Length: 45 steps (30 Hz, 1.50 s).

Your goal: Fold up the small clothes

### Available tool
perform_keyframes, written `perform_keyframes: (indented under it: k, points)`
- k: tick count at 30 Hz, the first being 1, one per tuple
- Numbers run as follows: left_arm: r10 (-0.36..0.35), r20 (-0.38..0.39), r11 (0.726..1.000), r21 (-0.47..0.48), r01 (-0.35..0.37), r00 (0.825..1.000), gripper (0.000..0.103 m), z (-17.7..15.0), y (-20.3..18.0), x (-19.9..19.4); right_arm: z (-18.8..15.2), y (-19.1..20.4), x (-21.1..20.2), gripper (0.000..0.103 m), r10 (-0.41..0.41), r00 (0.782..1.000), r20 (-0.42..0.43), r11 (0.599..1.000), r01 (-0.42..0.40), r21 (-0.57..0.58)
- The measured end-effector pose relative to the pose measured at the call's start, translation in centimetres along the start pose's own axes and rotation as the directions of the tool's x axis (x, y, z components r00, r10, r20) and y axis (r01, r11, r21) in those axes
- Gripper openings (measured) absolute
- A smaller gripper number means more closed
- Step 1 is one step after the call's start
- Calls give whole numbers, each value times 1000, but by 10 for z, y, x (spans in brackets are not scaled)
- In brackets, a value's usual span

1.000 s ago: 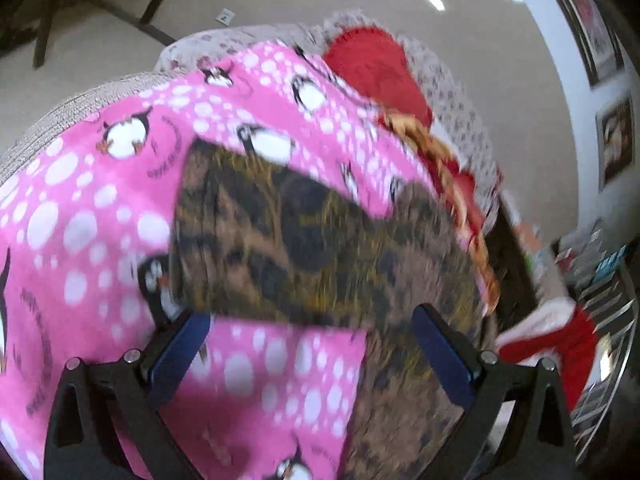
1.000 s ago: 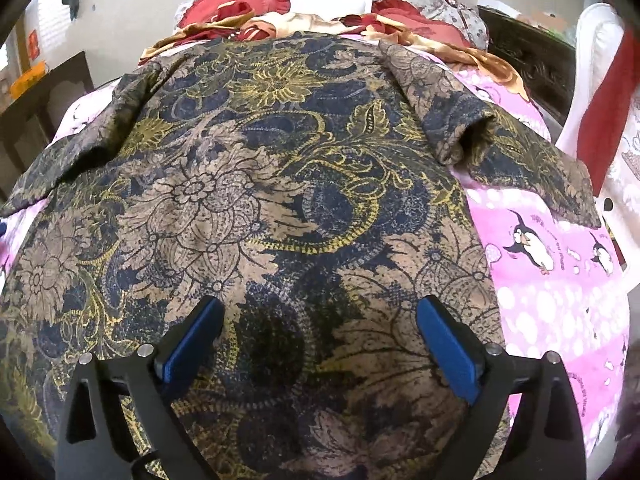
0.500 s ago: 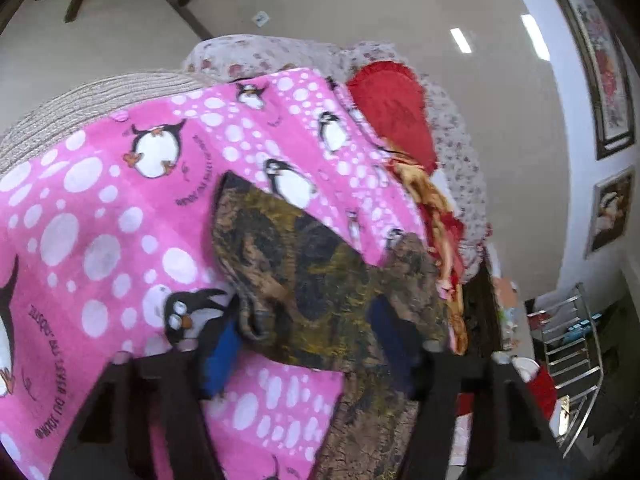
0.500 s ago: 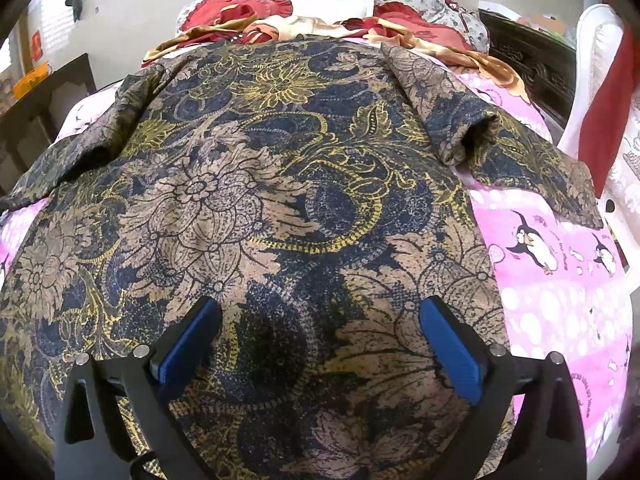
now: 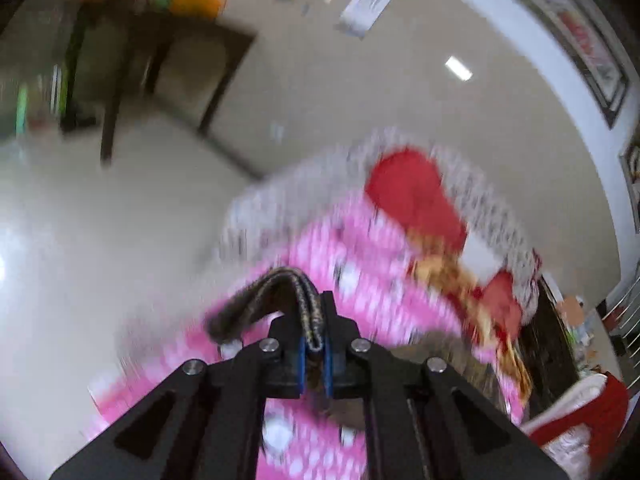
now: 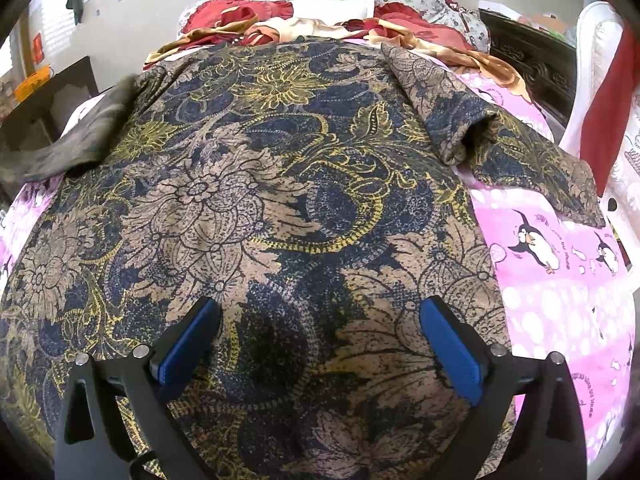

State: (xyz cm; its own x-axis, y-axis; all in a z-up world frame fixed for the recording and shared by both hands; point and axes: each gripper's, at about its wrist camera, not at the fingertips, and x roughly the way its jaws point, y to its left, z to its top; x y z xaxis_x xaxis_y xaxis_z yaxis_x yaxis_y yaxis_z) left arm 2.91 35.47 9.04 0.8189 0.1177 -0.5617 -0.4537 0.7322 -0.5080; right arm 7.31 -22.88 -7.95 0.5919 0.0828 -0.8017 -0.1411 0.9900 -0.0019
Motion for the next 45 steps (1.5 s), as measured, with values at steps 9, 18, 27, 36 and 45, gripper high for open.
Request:
perform_keyframes:
  k: [9, 18, 27, 36, 45]
  points:
    - [-265, -101, 932, 228, 281, 959, 6, -10, -114, 10, 1, 2, 1, 94, -14, 1000, -12, 1000, 14, -10]
    - [-244, -475, 810, 380, 447, 845, 11, -230, -239, 135, 44, -6, -28, 79, 45, 998, -51, 999, -45, 12]
    - [-182, -537, 775, 438, 456, 824, 67, -311, -218, 151, 98, 20, -17, 79, 339, 935, 101, 941, -336, -43]
    - [-6, -374, 839, 503, 208, 927, 69, -292, -150, 125, 139, 94, 70, 57, 570, 822, -22, 818, -569, -87]
    - [-44, -334, 869, 452, 201, 941, 69, -288, -134, 119, 140, 109, 120, 42, 665, 742, -80, 747, -662, 62]
